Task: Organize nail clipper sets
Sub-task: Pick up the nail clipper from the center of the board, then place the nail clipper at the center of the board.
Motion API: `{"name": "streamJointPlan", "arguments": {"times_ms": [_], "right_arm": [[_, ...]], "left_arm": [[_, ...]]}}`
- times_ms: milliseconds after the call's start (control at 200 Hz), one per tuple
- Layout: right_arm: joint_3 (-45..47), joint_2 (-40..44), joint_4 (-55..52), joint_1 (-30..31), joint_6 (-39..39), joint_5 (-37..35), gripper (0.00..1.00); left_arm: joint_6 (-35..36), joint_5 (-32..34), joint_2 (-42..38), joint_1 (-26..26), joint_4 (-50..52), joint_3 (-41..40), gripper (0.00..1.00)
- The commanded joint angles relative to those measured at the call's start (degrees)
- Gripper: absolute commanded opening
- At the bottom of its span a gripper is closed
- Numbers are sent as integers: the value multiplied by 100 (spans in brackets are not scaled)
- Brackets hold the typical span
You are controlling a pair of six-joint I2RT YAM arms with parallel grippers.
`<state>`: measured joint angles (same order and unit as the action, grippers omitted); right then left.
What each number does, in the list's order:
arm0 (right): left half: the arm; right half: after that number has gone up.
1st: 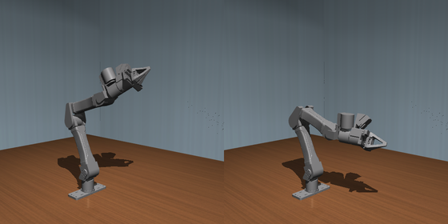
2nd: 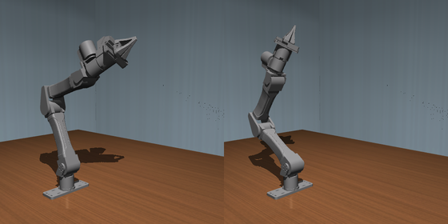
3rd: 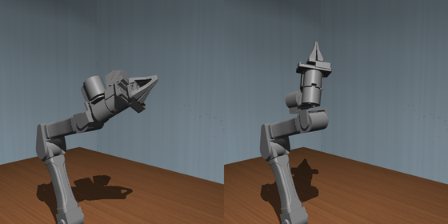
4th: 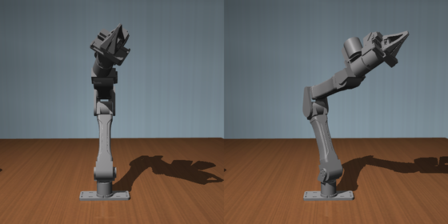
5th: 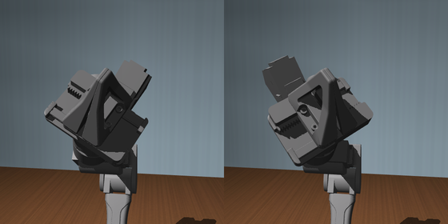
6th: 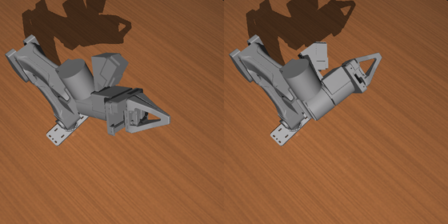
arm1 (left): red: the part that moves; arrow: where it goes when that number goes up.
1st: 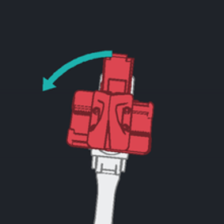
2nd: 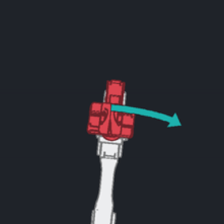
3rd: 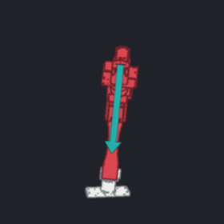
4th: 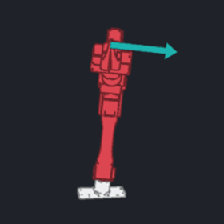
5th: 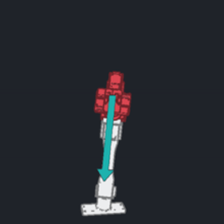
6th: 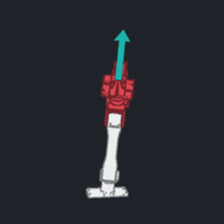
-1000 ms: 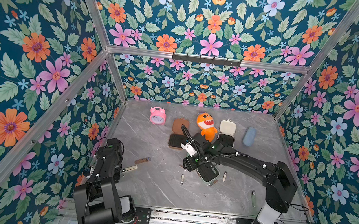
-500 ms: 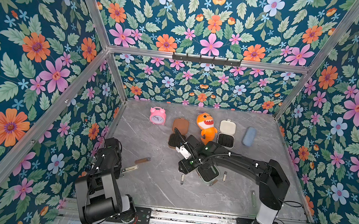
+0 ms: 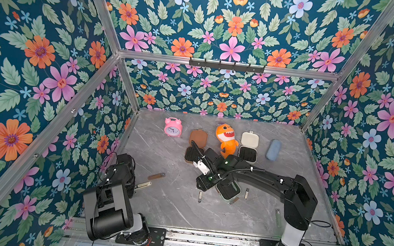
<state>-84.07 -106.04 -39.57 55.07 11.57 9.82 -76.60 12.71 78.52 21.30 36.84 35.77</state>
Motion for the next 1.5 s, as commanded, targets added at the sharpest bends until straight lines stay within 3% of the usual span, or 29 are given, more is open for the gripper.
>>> {"name": "streamJointPlan", "arguments": {"times_ms": [0, 435, 925, 1030, 1205, 1495], "right_arm": [[-22, -9, -76, 11, -32, -32, 62], [5, 57, -33, 11, -50, -112, 62], [203, 213, 296, -22, 144, -351, 62], [339, 286, 394, -136, 250, -378, 62], [693, 541, 563, -427, 499, -353, 62], [1218, 975, 680, -716, 753, -512, 61]], "left_arm": [[-78, -154, 95, 6, -161, -128, 30], [45, -47, -40, 6, -113, -179, 10], [1168, -171, -715, -172, 929, 846, 5], [1140, -117, -858, -837, 1103, 995, 4], [521, 100, -790, -2615, 1346, 1143, 4], [-365, 260, 387, -5404, 1264, 1449, 3]]}}
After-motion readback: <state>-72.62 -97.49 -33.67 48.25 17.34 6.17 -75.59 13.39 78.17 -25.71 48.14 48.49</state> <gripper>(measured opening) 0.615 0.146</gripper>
